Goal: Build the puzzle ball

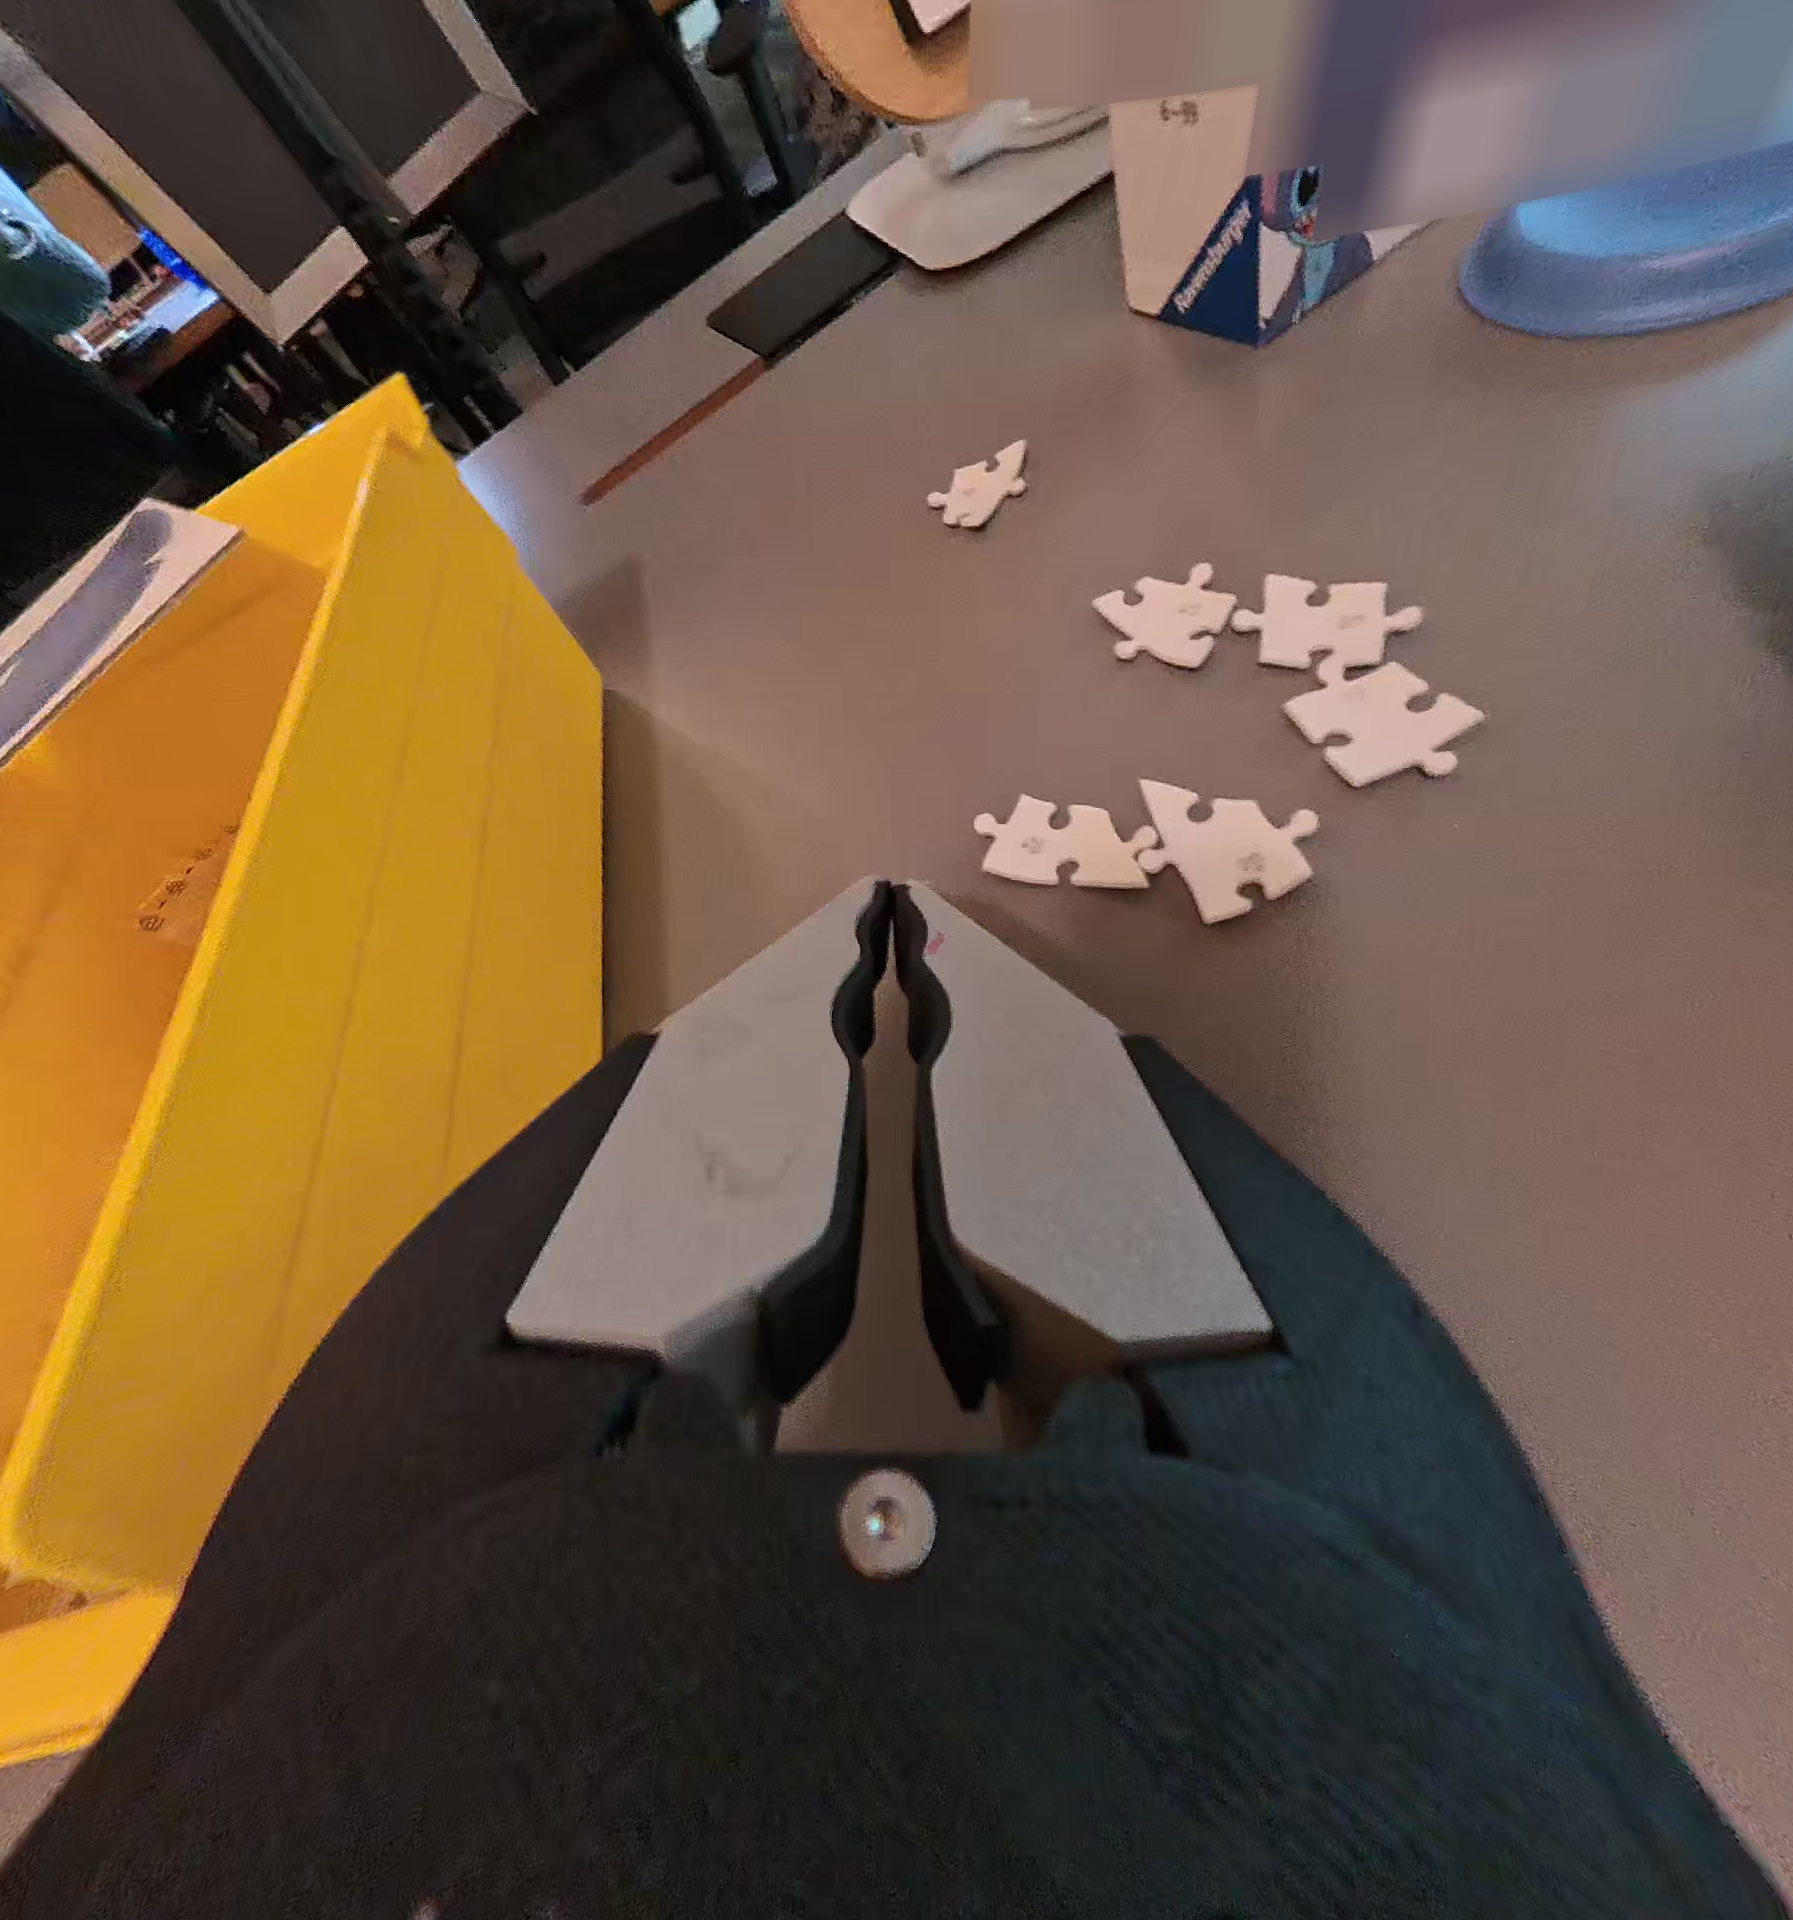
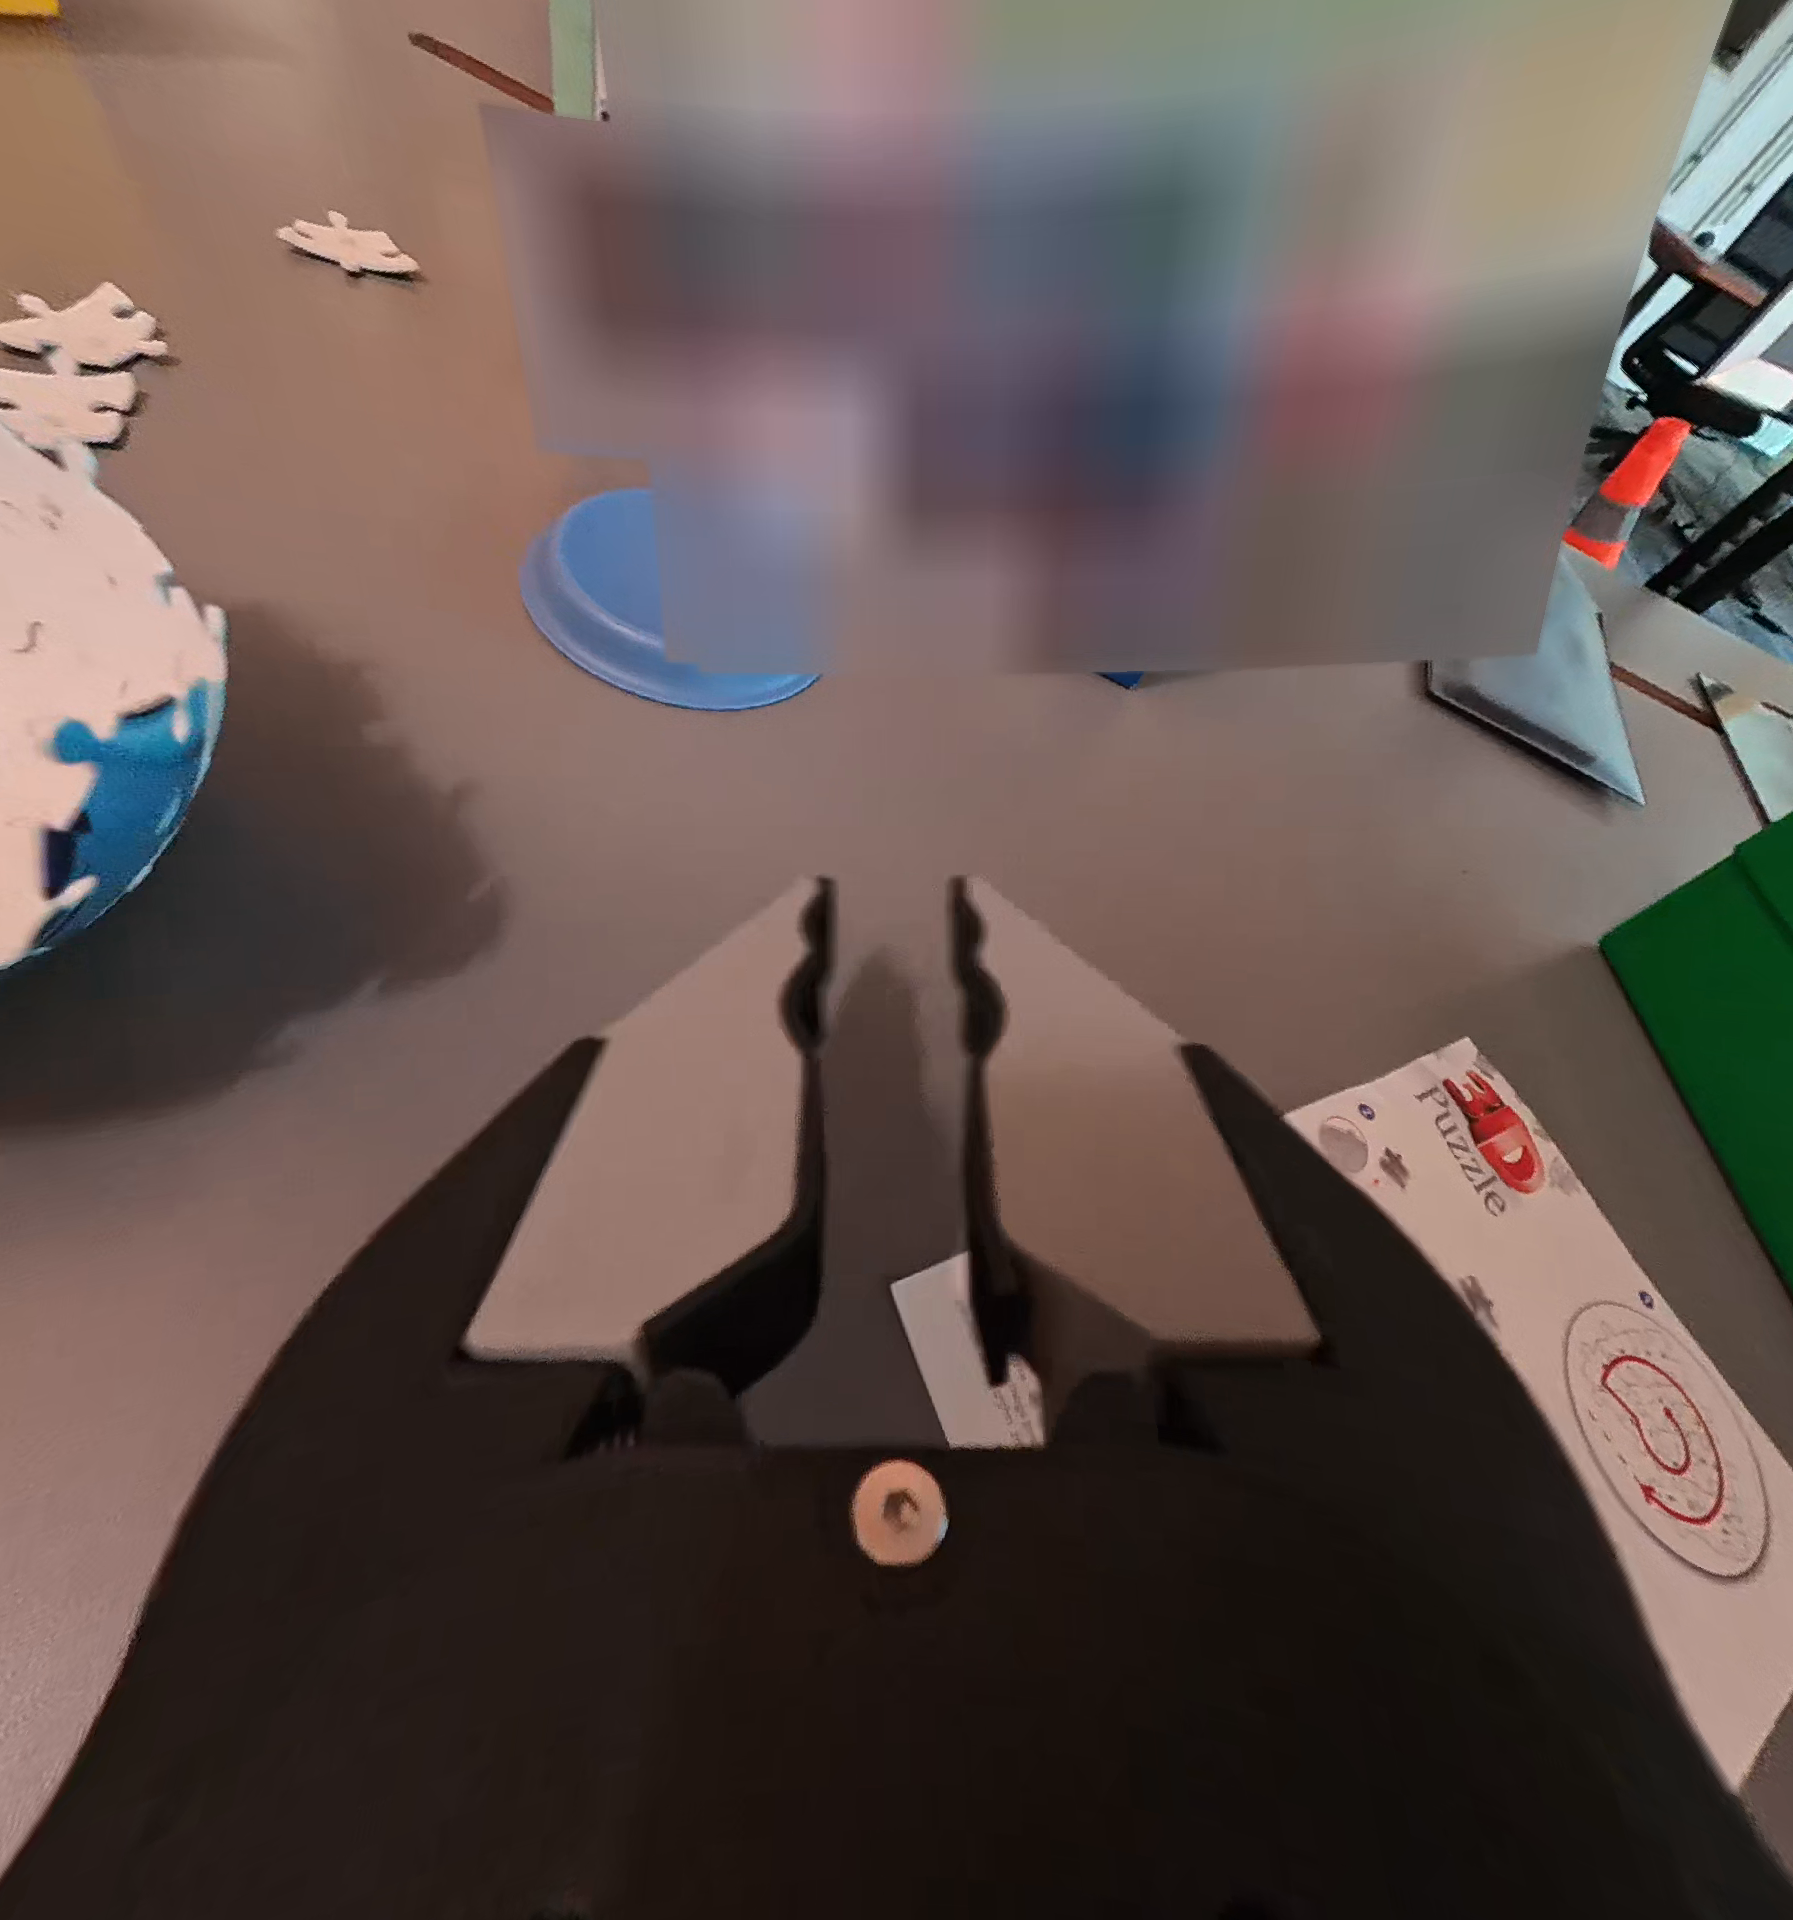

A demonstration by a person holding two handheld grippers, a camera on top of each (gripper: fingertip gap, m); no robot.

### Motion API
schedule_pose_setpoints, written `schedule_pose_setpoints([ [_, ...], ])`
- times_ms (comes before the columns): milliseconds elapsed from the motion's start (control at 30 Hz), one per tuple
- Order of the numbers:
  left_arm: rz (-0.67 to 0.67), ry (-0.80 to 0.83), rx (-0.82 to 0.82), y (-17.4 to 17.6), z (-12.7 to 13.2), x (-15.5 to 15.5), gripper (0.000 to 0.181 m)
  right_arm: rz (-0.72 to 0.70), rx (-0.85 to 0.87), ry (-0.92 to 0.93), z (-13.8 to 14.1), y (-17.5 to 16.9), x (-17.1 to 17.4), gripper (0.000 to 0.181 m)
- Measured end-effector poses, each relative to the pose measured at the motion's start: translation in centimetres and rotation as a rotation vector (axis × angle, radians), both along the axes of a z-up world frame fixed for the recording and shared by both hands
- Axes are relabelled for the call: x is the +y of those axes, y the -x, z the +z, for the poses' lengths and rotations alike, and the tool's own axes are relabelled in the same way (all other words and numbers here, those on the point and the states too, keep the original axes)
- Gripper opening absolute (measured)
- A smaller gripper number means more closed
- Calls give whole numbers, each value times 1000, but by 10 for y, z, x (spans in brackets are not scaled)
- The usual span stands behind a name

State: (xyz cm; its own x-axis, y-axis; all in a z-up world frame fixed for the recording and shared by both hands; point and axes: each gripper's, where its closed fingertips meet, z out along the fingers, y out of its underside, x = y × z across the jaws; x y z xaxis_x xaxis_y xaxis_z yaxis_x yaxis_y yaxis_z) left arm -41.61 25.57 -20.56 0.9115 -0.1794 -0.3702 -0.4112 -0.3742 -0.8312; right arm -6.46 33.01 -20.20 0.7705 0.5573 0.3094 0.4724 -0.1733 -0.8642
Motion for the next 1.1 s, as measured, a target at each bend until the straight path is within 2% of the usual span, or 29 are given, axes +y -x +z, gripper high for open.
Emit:
schedule_pose_setpoints([
  [67, -27, 43, 39, -5, -8, 1, 2, -13, -9, 18, -3, -2, 2, 0],
  [100, -35, 62, 61, -7, -12, 2, 10, -6, -10, 33, -5, -1, 2, 0],
  [167, -58, 103, 114, -11, -20, 2, 6, 65, 11, 53, -5, 7, -4, 0],
  [200, -77, 113, 141, -14, -23, 1, 9, 113, 33, 54, -3, 11, -9, 13],
  [233, -98, 111, 164, -18, -24, 0, 12, 153, 66, 64, 0, 14, -13, 39],
  [267, -113, 104, 183, -21, -24, -1, 10, 187, 108, 89, 2, 15, -16, 50],
  [333, -94, 104, 223, -17, -26, 2, 3, 275, 184, 171, 2, 18, -28, 52],
  [433, -91, 131, 269, -14, -32, 7, 2, 410, 183, 293, -5, 15, -54, 42],
  [533, -84, 123, 264, -11, -31, 12, 1, 327, 59, 389, -25, -7, -65, 50],
  [667, -64, 132, 212, -5, -29, 15, 4, 250, 29, 450, -38, -21, -92, 53],
  [833, -65, 120, 274, -7, -31, 15, 4, 220, 82, 452, -43, -8, -111, 55],
  [867, -64, 114, 298, -7, -31, 14, 4, 196, 71, 428, -43, -7, -108, 49],
  [933, -68, 103, 345, -9, -31, 14, 1, 153, 24, 362, -44, -8, -102, 19],
  [1100, -64, 112, 352, -8, -33, 14, 0, 136, 76, 343, -41, -2, -100, 18],
])
